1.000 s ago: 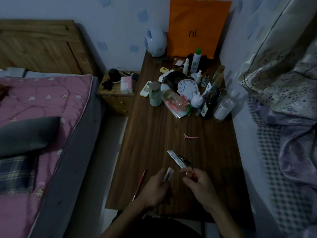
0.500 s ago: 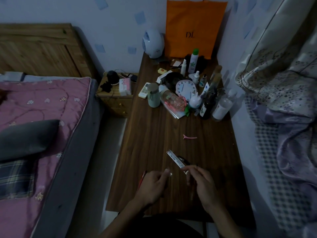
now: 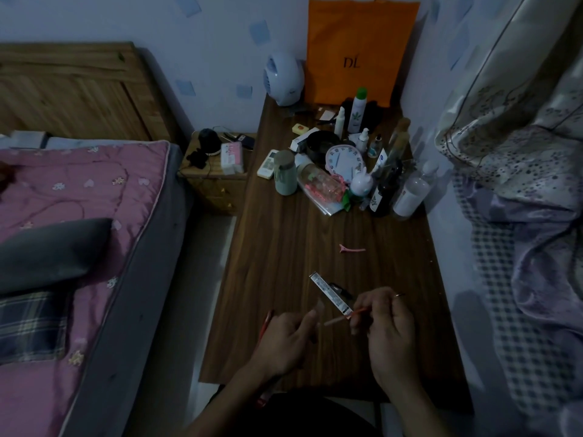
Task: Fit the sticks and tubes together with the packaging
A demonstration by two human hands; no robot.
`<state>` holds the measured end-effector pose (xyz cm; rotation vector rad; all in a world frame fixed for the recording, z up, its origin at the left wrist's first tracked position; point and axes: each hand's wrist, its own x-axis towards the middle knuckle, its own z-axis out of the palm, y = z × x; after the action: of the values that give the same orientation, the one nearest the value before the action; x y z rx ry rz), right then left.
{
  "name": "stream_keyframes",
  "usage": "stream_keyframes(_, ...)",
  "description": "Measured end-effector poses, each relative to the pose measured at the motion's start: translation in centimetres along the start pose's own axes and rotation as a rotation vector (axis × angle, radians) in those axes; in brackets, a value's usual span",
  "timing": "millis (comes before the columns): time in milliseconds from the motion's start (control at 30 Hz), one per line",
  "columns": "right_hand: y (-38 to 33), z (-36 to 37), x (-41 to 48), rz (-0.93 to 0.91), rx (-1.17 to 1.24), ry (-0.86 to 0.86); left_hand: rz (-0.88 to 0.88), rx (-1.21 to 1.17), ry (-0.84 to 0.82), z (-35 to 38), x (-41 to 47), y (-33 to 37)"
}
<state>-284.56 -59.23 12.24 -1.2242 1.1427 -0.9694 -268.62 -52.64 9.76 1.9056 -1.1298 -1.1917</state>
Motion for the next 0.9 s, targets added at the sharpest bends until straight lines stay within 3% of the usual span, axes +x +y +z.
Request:
stream_keyframes(300,-0.5,0.9,-0.2,0.001,-0.03,0.016,0.103,-0.036,-0.054,-0.4,-1.0,0.1)
stream_keyframes(600,-0.5,0.7,-0.4,0.043,-0.023,0.029,0.335,0.117,-0.053,-1.2,-2.2,1.0)
stream_keyframes(900,-0.2,1.4,-0.6,0.141,-0.013,-0.078,0.384,0.213,-0.002,-1.5,-2.4,1.3)
